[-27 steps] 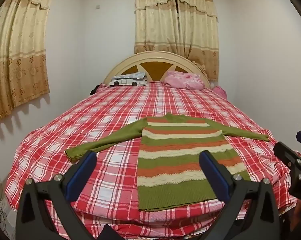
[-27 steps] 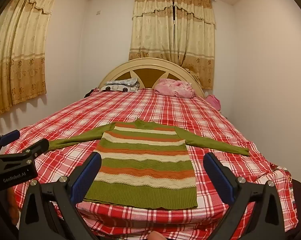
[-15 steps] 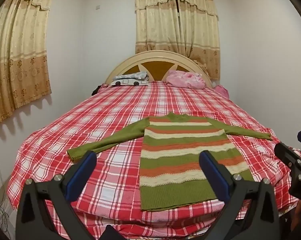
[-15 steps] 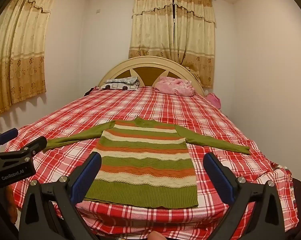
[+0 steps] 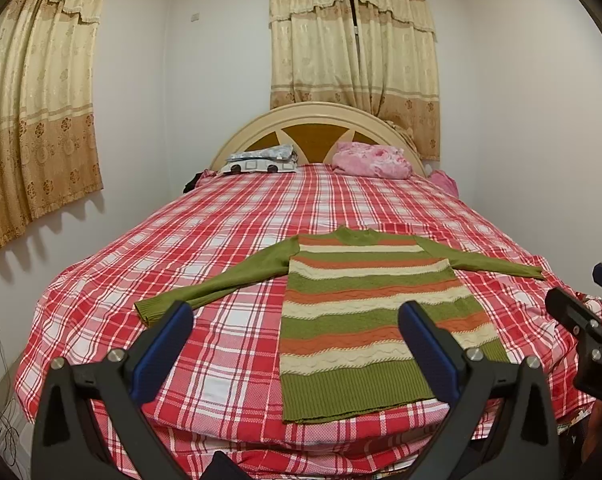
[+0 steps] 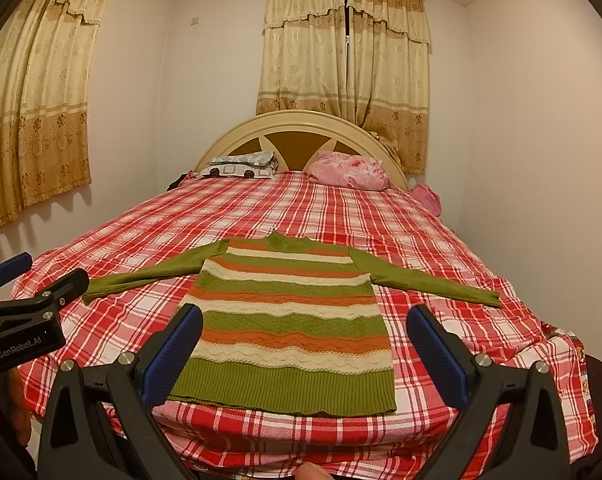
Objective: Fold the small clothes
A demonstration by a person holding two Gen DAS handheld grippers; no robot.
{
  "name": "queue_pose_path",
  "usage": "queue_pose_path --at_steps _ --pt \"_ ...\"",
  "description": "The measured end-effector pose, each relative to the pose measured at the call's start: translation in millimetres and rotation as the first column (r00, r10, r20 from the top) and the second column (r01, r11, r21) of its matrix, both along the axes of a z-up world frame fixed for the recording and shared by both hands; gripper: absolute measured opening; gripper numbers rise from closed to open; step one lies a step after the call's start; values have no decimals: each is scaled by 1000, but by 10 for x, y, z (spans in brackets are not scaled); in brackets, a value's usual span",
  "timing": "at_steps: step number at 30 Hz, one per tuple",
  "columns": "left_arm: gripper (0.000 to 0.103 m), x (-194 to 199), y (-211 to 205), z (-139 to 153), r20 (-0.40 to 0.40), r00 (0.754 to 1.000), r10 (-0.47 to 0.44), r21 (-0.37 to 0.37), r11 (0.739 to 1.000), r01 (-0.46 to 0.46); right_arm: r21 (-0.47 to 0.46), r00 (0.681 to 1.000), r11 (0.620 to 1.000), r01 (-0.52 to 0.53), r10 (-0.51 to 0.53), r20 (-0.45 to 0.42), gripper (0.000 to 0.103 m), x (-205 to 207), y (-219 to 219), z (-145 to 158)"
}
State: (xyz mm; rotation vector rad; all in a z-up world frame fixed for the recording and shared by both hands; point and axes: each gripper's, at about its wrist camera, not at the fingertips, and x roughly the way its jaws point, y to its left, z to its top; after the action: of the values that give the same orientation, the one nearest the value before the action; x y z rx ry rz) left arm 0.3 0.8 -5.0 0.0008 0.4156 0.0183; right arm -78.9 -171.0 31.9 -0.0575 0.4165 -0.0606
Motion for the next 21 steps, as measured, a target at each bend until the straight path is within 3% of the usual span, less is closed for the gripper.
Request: queue_pose_path --at_steps 21 --pt "103 19 -10 -26 -6 1000 -2 4 1000 2 0 1000 1000 6 -6 -8 102 43 -24 -115"
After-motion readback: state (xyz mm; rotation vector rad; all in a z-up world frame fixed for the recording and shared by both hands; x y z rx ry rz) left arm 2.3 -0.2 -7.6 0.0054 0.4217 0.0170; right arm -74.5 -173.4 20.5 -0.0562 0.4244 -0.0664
